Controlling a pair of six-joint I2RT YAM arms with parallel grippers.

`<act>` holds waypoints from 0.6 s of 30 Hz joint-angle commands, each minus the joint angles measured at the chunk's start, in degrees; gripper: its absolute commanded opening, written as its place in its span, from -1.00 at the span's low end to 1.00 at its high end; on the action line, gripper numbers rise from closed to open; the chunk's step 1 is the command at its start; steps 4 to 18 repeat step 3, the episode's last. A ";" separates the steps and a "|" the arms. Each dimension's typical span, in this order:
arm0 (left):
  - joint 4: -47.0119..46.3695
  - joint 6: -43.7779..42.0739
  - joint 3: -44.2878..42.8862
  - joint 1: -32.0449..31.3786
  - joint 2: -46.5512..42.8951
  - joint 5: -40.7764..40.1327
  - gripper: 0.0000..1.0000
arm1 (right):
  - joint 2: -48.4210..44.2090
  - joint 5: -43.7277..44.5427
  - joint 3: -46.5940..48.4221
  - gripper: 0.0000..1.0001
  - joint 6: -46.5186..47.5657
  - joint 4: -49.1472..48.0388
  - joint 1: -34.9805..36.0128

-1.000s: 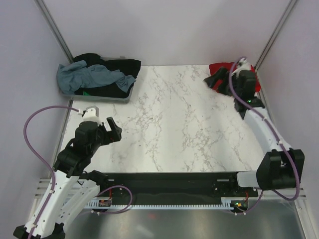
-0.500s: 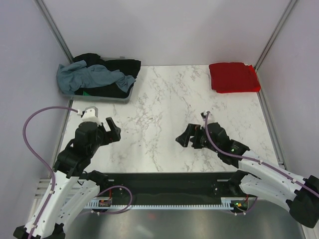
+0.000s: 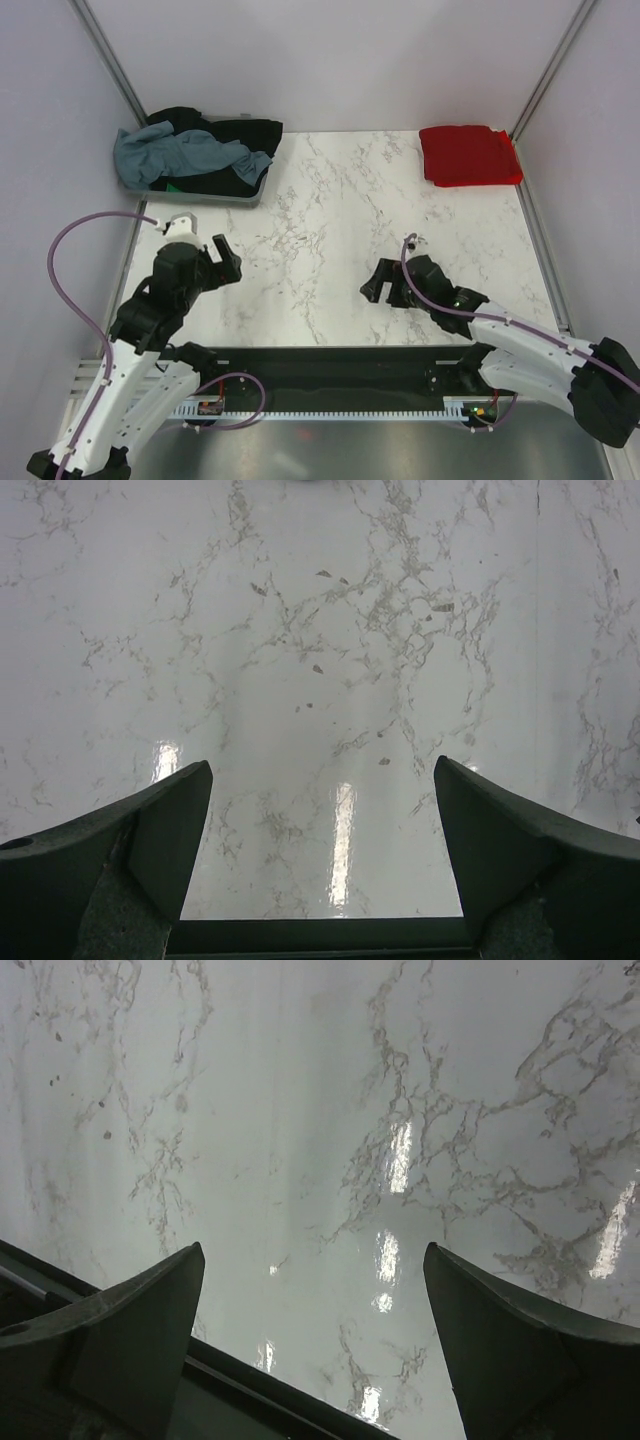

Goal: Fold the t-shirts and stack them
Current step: Reset both grippers

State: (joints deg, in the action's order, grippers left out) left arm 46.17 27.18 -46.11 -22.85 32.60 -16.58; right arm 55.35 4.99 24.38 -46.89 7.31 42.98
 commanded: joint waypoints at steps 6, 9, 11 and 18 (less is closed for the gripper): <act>-1.17 1.47 0.05 0.26 1.41 -2.05 0.99 | -2.70 1.94 -2.23 0.96 0.67 -5.11 0.17; -1.17 1.47 0.05 0.26 1.41 -2.05 0.99 | -2.70 1.94 -2.23 0.96 0.67 -5.11 0.17; -1.17 1.47 0.05 0.26 1.41 -2.05 0.99 | -2.70 1.94 -2.23 0.96 0.67 -5.11 0.17; -1.17 1.47 0.05 0.26 1.41 -2.05 0.99 | -2.70 1.94 -2.23 0.96 0.67 -5.11 0.17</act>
